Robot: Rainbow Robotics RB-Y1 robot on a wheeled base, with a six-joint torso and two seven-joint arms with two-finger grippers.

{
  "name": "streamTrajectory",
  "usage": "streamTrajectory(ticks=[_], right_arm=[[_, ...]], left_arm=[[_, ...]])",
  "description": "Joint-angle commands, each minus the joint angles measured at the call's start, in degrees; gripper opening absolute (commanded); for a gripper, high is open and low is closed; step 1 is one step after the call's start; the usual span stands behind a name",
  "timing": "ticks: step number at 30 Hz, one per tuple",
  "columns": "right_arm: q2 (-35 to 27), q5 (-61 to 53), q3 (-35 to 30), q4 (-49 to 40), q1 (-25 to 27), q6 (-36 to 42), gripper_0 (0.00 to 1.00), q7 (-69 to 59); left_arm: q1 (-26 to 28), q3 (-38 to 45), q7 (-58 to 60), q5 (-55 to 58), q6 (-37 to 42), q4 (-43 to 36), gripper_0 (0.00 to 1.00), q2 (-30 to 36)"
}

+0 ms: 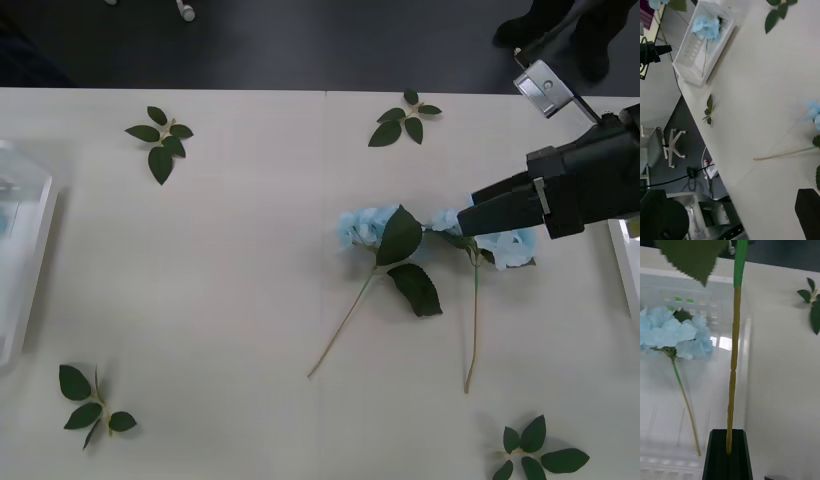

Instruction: Put the red flowers into the right box and the blue flowers into the left box

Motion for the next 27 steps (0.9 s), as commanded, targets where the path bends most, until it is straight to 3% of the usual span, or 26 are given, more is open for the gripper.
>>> streamTrajectory(ticks=[1,9,19,24,26,27], right_arm=[[-1.2,3.2,-3.2,-3.1,-0.9,4.5,1.00,-14.6],[-1.4,15.6,-4.8,-9.2,0.5,11.8,1.00,-29.8],[-3.2,30.9,-4.7,-15.0,11.8,12.3,1.00,-34.1],[-3.0,36.0,-4.0,-15.6,16.7,12.0,1.00,-38.7],[-3.0,37.8,-3.2,-15.7,17.6,11.7,1.00,-40.0],[-2.7,38.8,-2.4,-15.7,17.9,11.4,1.00,-40.1]], left_arm=[[-3.0,0.7,2.2,-4.3,-0.8,3.6,0.01,1.5],[-10.3,-1.1,2.2,-12.7,-0.8,15.2,0.01,4.5],[-19.5,-4.5,2.1,-24.6,-0.8,28.5,0.01,7.0],[-20.3,-6.5,2.1,-27.8,-1.5,30.2,0.02,7.0],[-20.1,-7.1,2.1,-27.9,-1.5,30.4,0.04,7.0],[-20.0,-7.3,2.1,-27.5,-1.5,30.4,0.14,7.0]])
